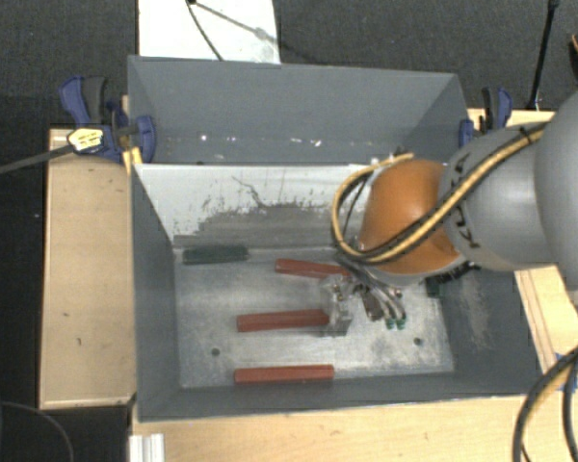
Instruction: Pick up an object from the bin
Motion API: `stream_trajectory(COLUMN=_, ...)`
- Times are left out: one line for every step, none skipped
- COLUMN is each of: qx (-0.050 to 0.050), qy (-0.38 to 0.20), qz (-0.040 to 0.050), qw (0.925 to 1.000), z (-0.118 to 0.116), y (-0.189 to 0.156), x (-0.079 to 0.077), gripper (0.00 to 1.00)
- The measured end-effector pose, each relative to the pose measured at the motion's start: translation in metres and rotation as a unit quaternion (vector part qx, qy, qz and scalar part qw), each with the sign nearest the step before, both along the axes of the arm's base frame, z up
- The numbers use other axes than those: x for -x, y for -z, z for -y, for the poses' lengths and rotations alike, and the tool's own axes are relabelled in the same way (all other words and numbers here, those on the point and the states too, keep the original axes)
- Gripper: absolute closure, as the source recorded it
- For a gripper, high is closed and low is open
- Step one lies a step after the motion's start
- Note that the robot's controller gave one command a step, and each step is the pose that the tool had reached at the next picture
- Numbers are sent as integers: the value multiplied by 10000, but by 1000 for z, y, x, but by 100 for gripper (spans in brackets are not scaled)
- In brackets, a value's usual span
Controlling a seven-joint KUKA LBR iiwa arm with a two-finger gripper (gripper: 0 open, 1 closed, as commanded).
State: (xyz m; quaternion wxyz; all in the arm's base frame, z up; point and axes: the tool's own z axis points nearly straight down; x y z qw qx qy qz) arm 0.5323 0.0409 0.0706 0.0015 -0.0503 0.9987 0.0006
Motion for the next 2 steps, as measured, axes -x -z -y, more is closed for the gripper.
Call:
stream_trajectory(qx=1, qy=-133, qz=35, qw=9999, z=-12, y=-123, x=6, gripper=100)
stream_trajectory(qx=11, qy=-1689, qz=26, qw=9856, z=-13, y=-185, x=4, gripper=100)
